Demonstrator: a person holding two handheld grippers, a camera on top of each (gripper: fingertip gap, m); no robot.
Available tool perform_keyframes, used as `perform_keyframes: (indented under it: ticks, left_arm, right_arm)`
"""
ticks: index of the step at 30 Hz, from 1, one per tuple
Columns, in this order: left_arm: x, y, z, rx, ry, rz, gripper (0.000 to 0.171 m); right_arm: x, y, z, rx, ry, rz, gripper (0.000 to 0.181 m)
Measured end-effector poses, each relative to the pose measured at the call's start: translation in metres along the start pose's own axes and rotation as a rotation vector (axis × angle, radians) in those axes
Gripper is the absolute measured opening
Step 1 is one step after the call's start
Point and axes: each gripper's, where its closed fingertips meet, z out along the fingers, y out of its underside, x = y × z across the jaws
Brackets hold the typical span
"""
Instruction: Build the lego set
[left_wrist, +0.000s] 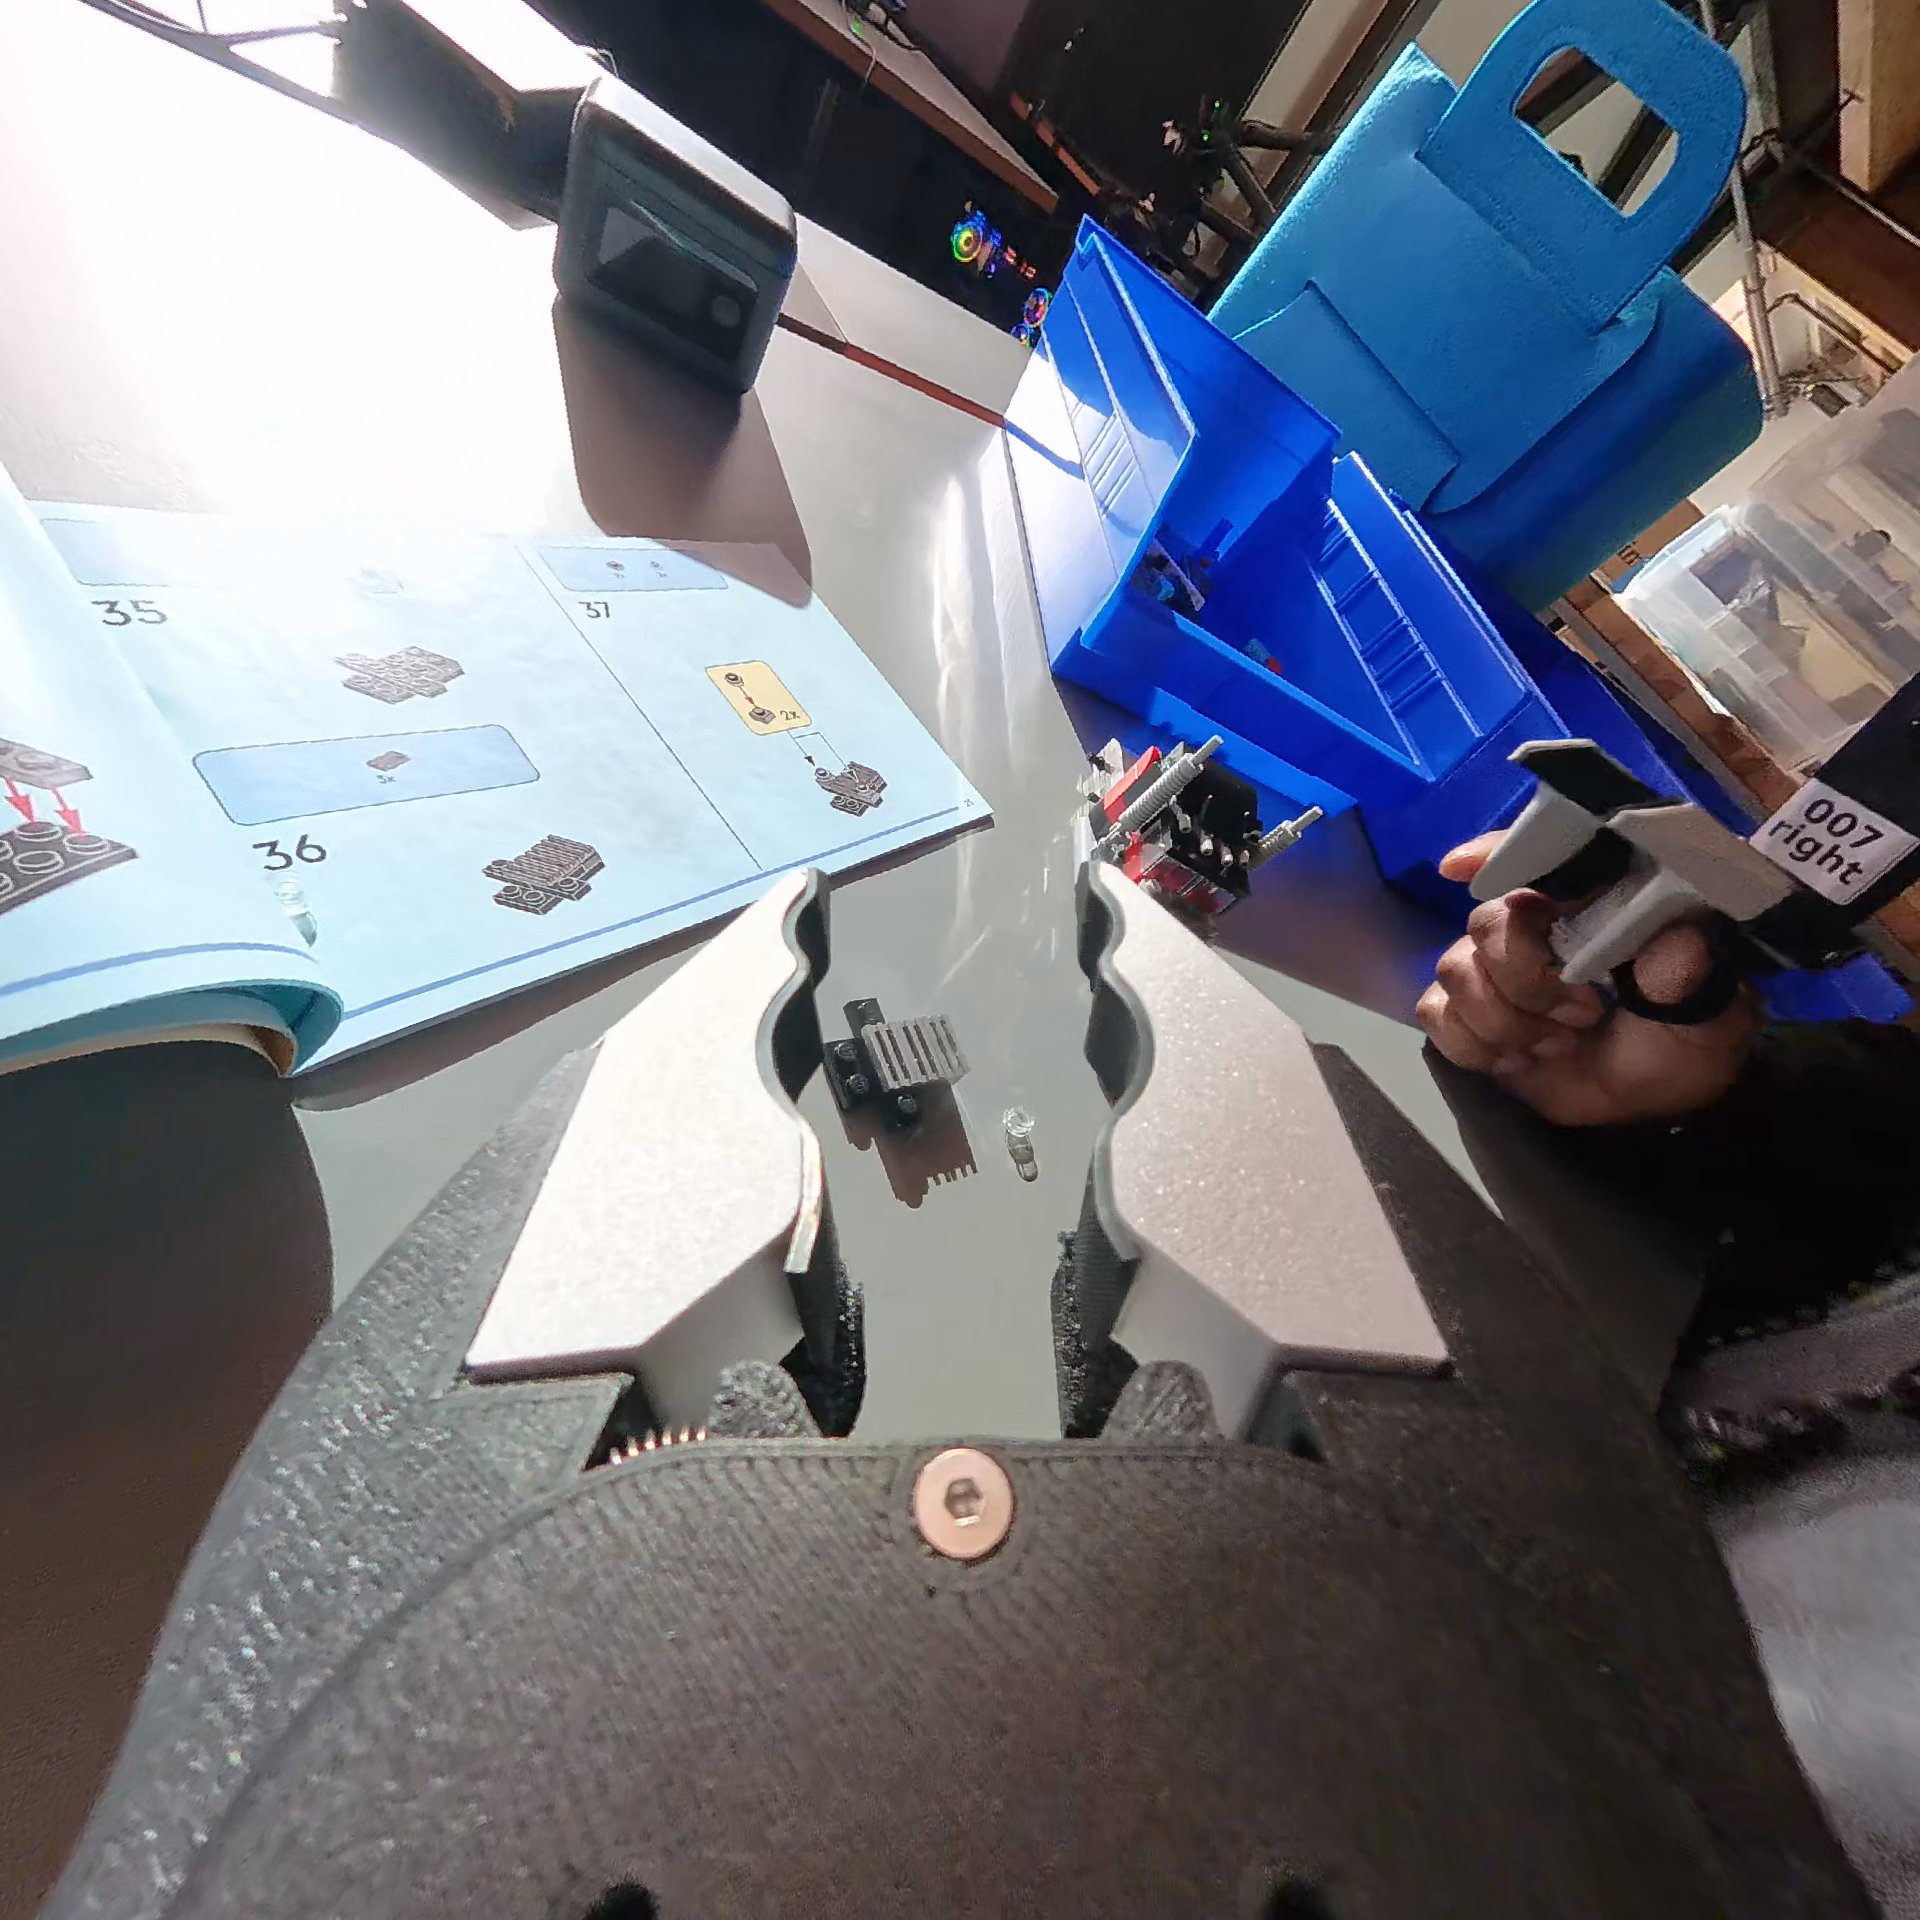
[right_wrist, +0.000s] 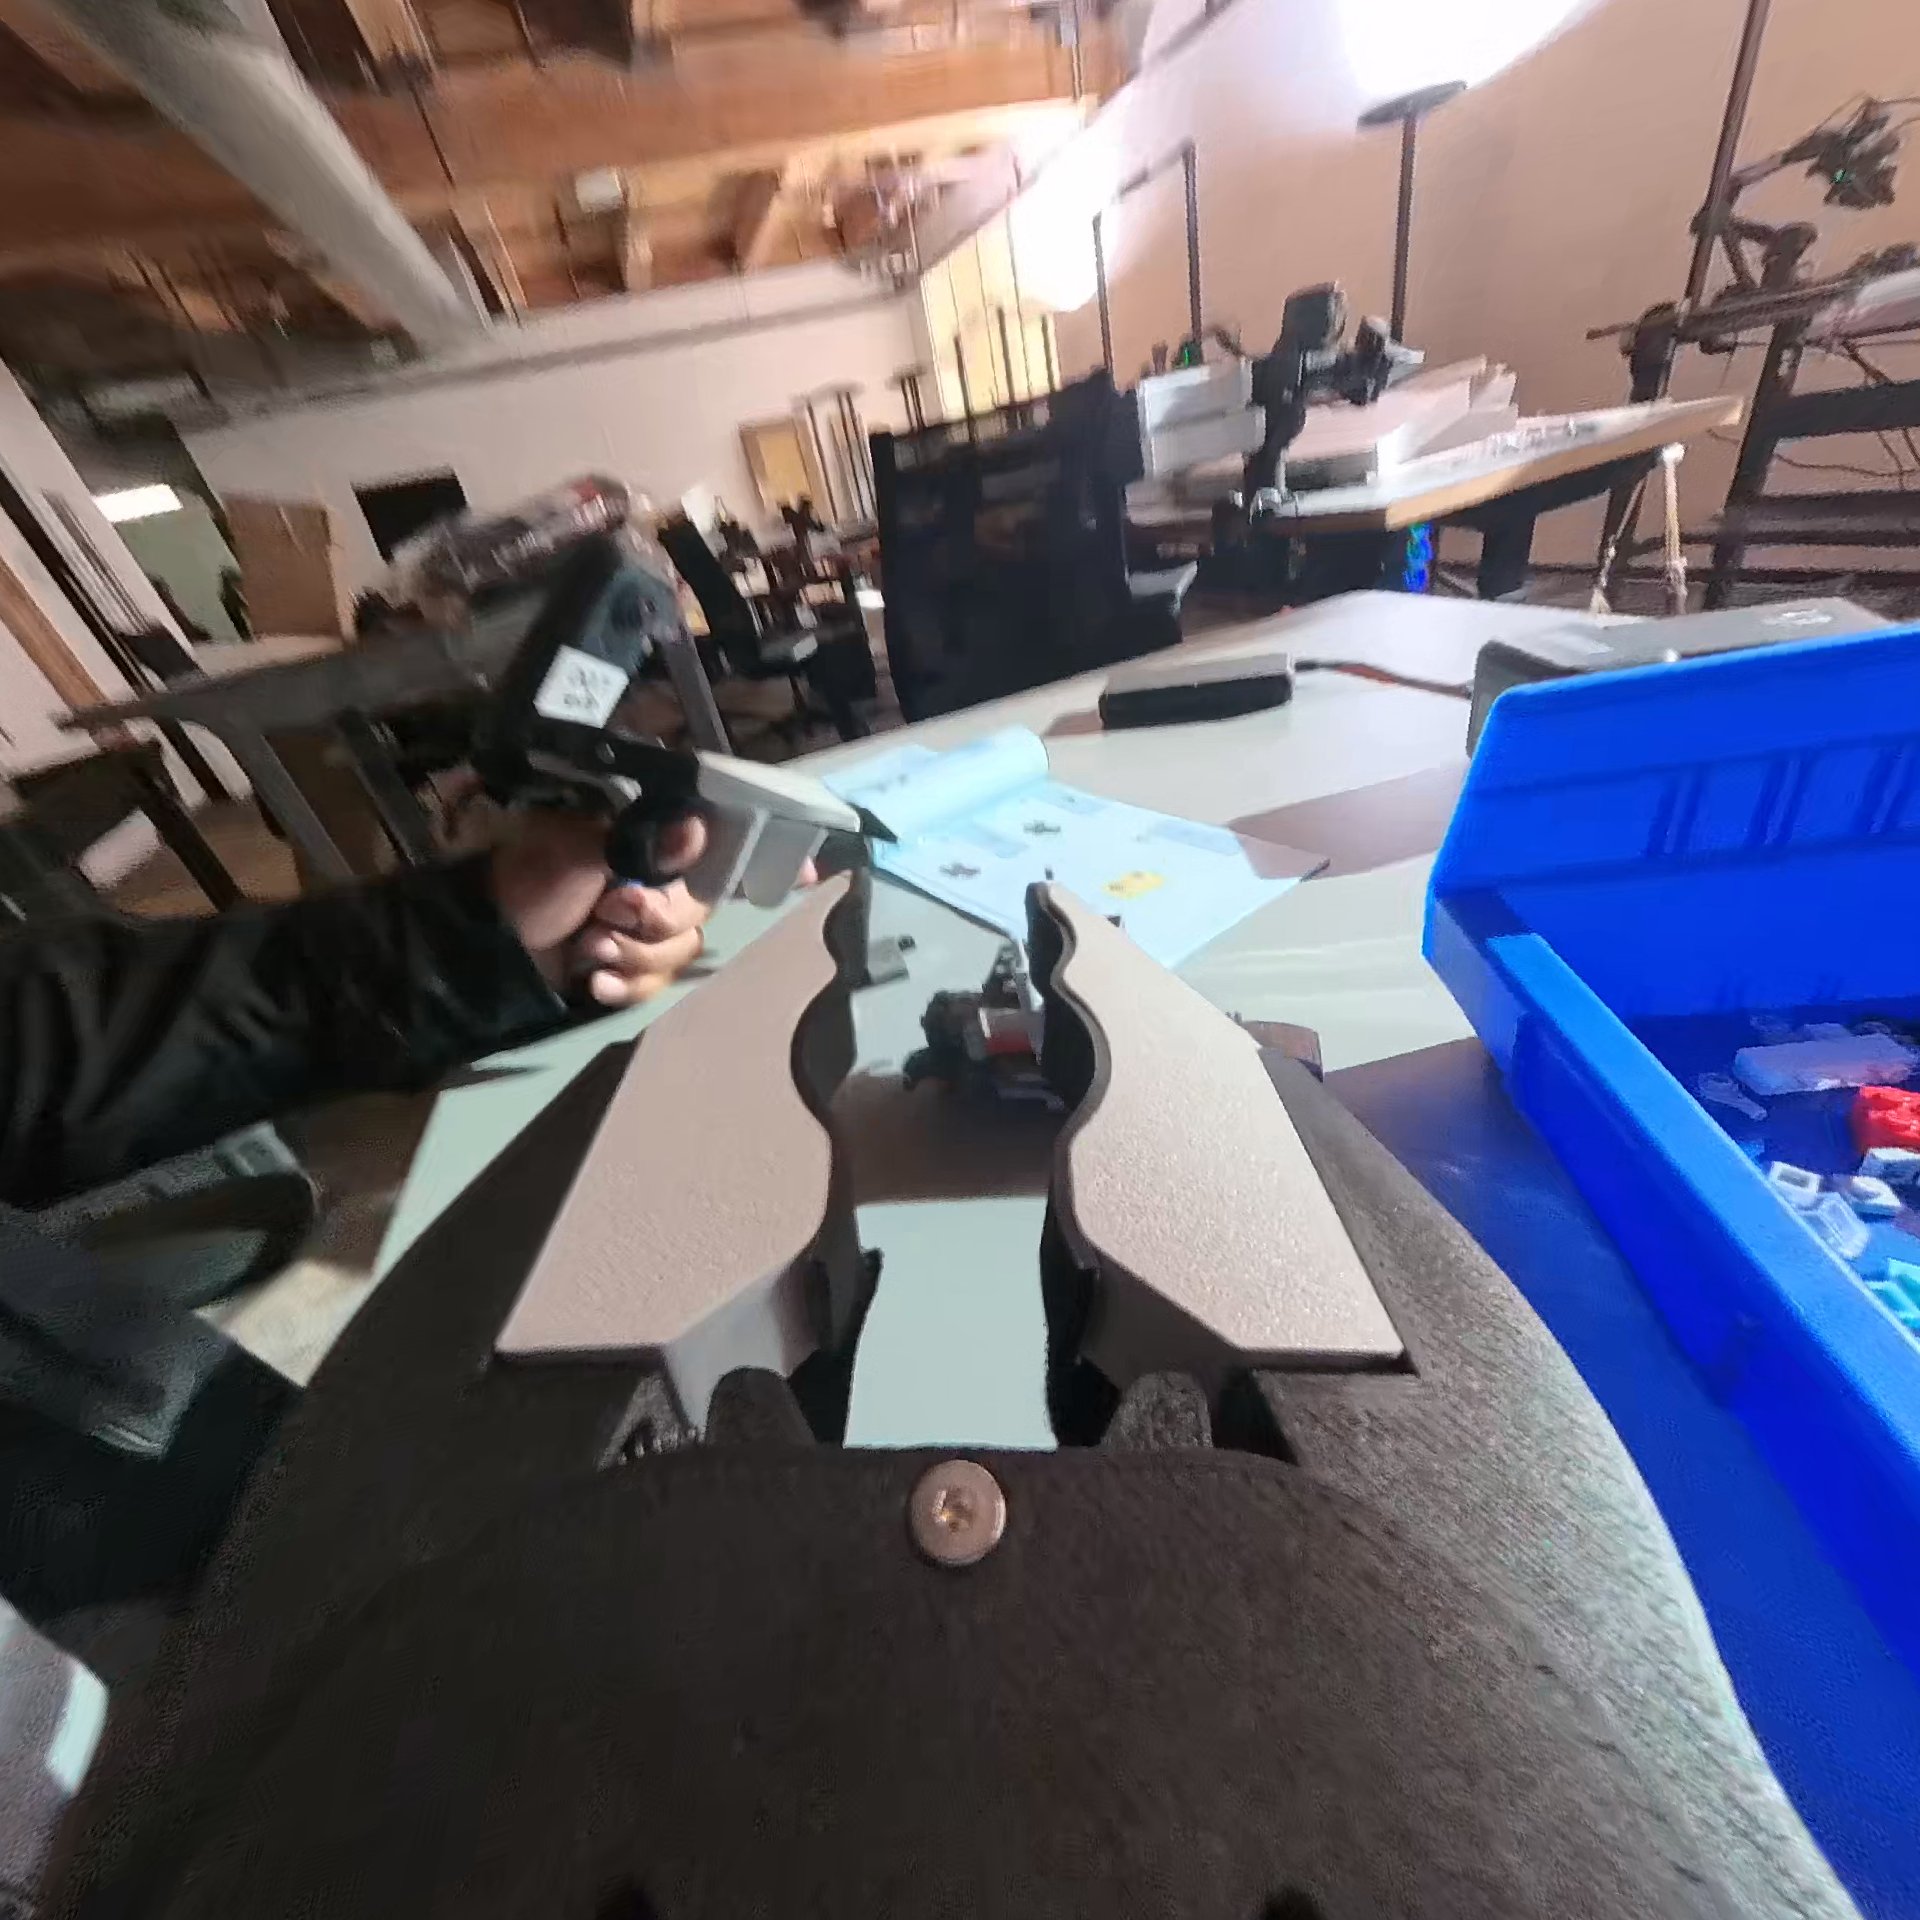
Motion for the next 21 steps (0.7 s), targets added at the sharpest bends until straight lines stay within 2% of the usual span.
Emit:
perform_keyframes:
  ticks: [3, 6, 15, 21]
  left_arm:
    - [-0.010, 0.001, -0.002, 0.013, -0.074, -0.030, 0.045]
    - [-0.014, -0.002, -0.007, 0.052, -0.124, -0.032, 0.045]
    - [-0.005, -0.003, -0.014, 0.092, -0.107, -0.017, 0.045]
    - [-0.005, -0.001, -0.012, 0.081, -0.111, -0.017, 0.045]
  right_arm:
    - [0.007, -0.016, -0.018, 0.139, -0.012, 0.116, 0.032]
    - [0.016, -0.024, -0.030, 0.217, -0.012, 0.216, 0.033]
    - [-0.009, -0.012, -0.022, 0.145, -0.045, 0.197, 0.036]
    - [-0.018, -0.017, -0.034, 0.199, -0.077, 0.235, 0.034]
